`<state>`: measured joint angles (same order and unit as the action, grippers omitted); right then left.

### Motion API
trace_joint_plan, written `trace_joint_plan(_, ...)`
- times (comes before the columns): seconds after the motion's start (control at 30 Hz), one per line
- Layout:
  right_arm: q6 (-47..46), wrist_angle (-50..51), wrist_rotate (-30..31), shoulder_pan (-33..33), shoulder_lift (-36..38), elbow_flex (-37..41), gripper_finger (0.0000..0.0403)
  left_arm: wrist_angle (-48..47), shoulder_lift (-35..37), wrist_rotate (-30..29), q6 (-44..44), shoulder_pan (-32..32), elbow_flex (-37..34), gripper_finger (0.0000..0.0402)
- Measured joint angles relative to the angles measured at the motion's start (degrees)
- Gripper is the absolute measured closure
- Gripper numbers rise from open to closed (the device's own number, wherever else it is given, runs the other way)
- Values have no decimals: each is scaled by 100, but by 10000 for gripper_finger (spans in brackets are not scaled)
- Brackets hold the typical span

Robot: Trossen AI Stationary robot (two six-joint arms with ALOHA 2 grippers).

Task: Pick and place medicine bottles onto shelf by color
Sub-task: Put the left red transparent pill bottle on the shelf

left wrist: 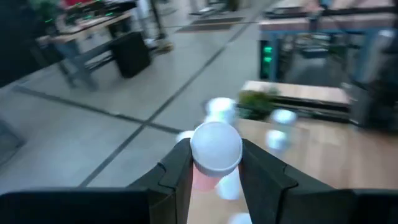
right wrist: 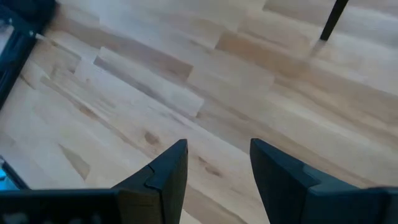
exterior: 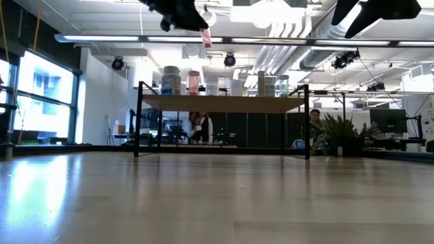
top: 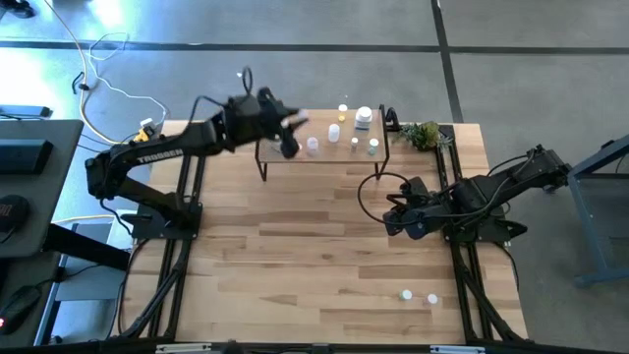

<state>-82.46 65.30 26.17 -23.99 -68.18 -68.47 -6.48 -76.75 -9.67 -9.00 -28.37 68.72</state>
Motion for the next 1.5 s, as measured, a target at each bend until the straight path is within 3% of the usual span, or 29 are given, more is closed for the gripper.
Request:
trace_joint_plan(0.13,38,7,220,0,-1,0,237,-298,-84,34,224,-504,370,299)
trace_joint_plan(0.4,43,26,271,110,0,0,237,-578,-551,849,1029,-1161,543,299)
trace_joint_plan(0.83,530,48,238,597,0,0,237,-664,-1342,1054,835,-1218,539,298)
trace_joint_plan(1.5,280,42,158,796,0,0,237,-1304,-1556,1050,685,-1342,539,298)
